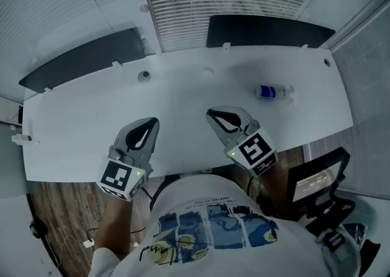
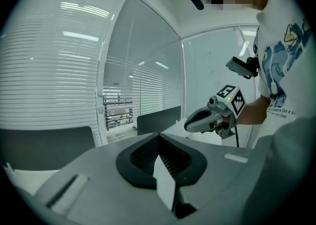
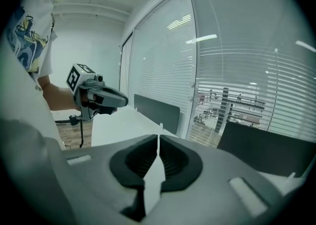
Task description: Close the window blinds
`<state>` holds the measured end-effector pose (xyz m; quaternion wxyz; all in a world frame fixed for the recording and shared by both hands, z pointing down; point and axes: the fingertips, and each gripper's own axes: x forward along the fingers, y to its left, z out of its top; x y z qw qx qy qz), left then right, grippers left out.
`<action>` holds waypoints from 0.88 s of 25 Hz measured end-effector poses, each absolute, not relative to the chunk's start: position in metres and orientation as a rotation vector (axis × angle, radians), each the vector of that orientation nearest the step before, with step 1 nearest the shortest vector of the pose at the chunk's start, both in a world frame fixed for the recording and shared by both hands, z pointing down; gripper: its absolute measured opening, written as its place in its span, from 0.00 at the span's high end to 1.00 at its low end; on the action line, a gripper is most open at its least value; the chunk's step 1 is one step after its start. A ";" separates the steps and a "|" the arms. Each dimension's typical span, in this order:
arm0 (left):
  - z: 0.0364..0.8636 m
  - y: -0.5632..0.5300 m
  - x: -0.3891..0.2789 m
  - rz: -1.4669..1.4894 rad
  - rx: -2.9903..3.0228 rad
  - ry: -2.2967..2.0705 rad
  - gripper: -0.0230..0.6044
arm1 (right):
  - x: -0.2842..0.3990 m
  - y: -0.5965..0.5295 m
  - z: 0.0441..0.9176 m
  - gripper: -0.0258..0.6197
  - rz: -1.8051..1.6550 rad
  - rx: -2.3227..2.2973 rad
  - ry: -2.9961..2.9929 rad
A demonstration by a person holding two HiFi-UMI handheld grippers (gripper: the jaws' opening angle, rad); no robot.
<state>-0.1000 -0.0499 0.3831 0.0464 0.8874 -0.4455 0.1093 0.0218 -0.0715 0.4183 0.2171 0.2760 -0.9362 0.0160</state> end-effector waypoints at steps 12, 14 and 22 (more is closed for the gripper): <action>0.391 -0.051 -0.116 0.426 2.726 -1.289 0.95 | -0.010 -0.074 0.411 0.95 0.046 0.731 -2.562; 0.393 -0.052 -0.123 0.425 2.719 -1.278 0.95 | -0.017 -0.075 0.410 0.95 0.045 0.724 -2.542; 0.397 -0.054 -0.132 0.412 2.749 -1.233 0.95 | -0.031 -0.074 0.422 0.95 0.055 0.743 -2.517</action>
